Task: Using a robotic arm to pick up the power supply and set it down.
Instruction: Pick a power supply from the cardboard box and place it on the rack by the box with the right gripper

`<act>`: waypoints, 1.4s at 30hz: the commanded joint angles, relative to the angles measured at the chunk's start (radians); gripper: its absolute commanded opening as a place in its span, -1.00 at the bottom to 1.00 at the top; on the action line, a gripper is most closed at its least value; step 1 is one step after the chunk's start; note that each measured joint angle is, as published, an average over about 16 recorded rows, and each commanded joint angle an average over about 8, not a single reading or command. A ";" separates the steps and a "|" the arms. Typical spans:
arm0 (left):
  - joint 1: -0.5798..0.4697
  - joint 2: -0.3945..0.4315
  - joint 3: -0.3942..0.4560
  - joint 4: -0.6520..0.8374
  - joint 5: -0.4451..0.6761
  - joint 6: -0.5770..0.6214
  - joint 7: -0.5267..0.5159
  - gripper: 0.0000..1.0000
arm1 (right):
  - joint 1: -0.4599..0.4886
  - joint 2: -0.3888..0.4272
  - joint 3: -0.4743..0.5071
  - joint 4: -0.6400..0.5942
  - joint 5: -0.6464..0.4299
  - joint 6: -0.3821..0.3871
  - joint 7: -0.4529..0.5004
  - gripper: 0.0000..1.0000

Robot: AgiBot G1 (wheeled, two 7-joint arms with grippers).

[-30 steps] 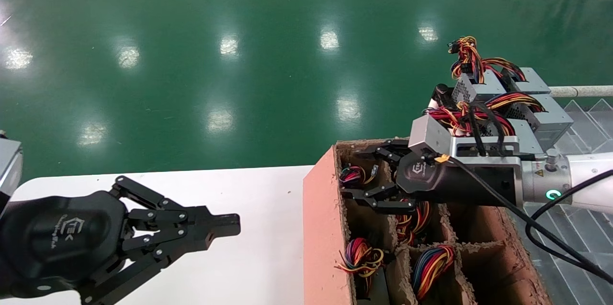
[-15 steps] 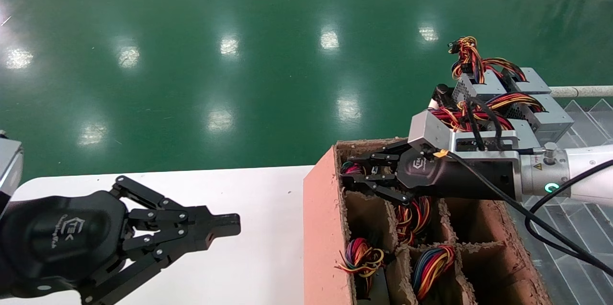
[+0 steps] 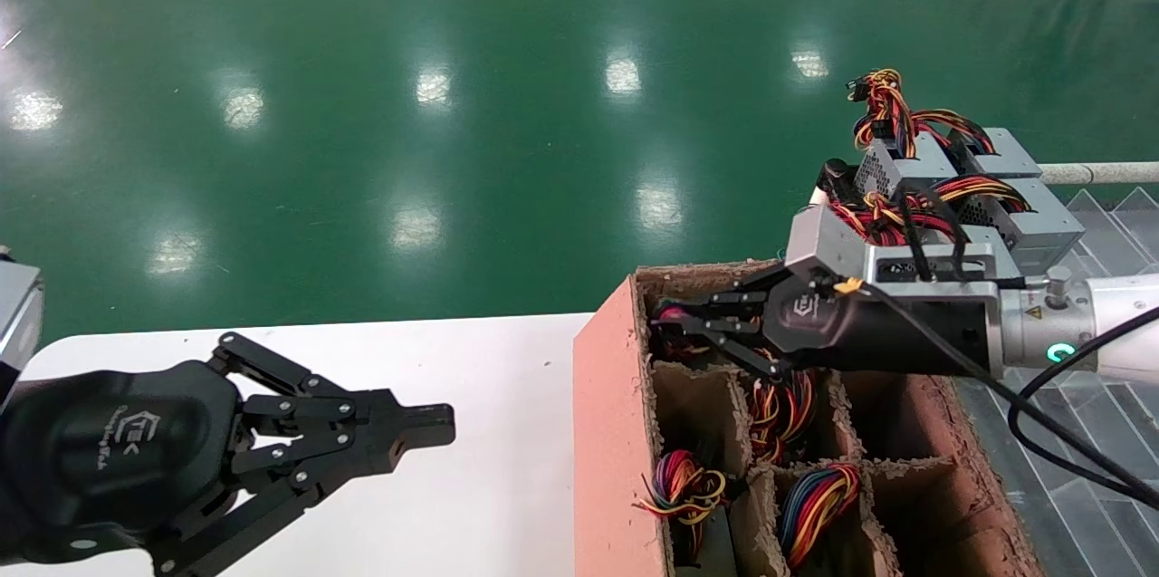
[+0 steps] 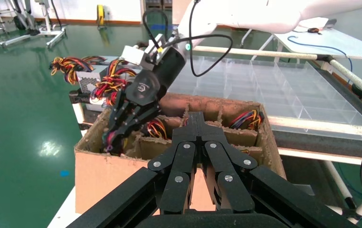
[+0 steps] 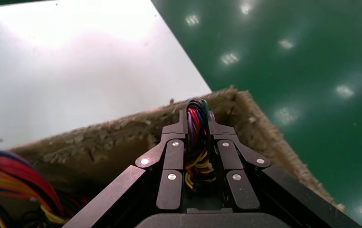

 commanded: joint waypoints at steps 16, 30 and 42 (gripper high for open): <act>0.000 0.000 0.000 0.000 0.000 0.000 0.000 -1.00 | 0.145 0.080 0.038 0.095 0.068 -0.097 0.013 -1.00; 0.000 0.000 0.001 0.000 0.000 0.000 0.000 -1.00 | 0.421 0.204 0.017 0.452 -0.092 0.009 0.024 -1.00; 0.000 0.000 0.001 0.000 -0.001 0.000 0.000 -1.00 | 0.473 0.374 0.016 0.797 -0.341 0.146 0.185 -1.00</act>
